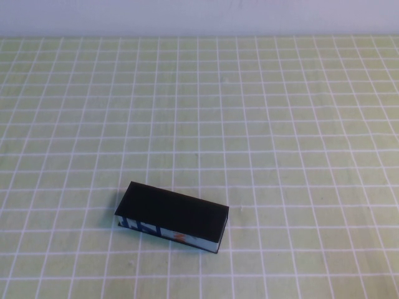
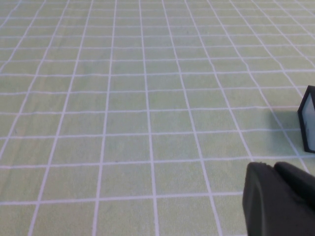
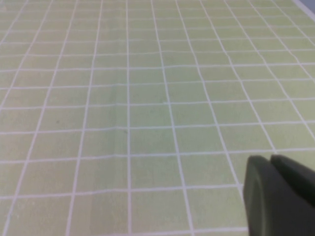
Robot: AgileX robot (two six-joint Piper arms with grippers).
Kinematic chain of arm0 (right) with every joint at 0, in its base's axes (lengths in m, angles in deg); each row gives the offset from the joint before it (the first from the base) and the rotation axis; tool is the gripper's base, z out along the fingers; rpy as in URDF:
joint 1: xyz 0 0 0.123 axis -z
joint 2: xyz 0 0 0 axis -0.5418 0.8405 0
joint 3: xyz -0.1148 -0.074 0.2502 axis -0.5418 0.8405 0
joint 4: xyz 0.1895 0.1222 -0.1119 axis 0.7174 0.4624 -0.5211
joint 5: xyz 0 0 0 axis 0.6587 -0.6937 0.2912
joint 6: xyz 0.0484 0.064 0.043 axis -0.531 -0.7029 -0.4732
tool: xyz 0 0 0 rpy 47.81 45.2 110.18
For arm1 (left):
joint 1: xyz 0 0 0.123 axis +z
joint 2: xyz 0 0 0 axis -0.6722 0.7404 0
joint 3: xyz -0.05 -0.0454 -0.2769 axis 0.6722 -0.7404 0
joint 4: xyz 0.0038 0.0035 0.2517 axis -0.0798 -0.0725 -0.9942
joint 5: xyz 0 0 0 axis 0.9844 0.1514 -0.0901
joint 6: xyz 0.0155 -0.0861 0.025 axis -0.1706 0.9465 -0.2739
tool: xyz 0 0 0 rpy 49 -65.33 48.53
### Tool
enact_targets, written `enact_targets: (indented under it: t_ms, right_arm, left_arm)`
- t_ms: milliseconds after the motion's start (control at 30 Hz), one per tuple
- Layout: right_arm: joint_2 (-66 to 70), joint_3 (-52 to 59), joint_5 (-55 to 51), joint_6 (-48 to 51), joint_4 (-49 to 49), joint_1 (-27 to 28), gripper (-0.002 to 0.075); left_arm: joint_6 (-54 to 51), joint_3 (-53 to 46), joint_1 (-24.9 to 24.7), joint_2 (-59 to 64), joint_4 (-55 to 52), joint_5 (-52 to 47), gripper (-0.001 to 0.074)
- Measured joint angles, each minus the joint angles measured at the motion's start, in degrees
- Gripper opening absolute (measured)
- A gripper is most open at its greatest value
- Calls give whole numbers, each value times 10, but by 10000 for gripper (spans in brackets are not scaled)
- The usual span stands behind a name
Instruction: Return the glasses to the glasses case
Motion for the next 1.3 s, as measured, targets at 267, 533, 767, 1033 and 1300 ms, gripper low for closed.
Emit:
enact_targets:
  t_ms: [267,533,767,1033,1300]
  right_arm:
    - [0,2,10,0,5,0,-18]
    - [0,2,11,0,12,0,-18]
    - [0,2,11,0,14,0,-18]
    - [0,2,11,0,14,0,-18]
    - [0,2,5,42,51,0,-18]
  left_arm:
    - [0,0,0,0,0,0,-3]
    - [0,0,0,0,0,-1,-3]
    - [0,0,0,0,0,-1,-3]
    - [0,0,0,0,0,-1,-3]
    - [0,0,0,0,0,-1,-3]
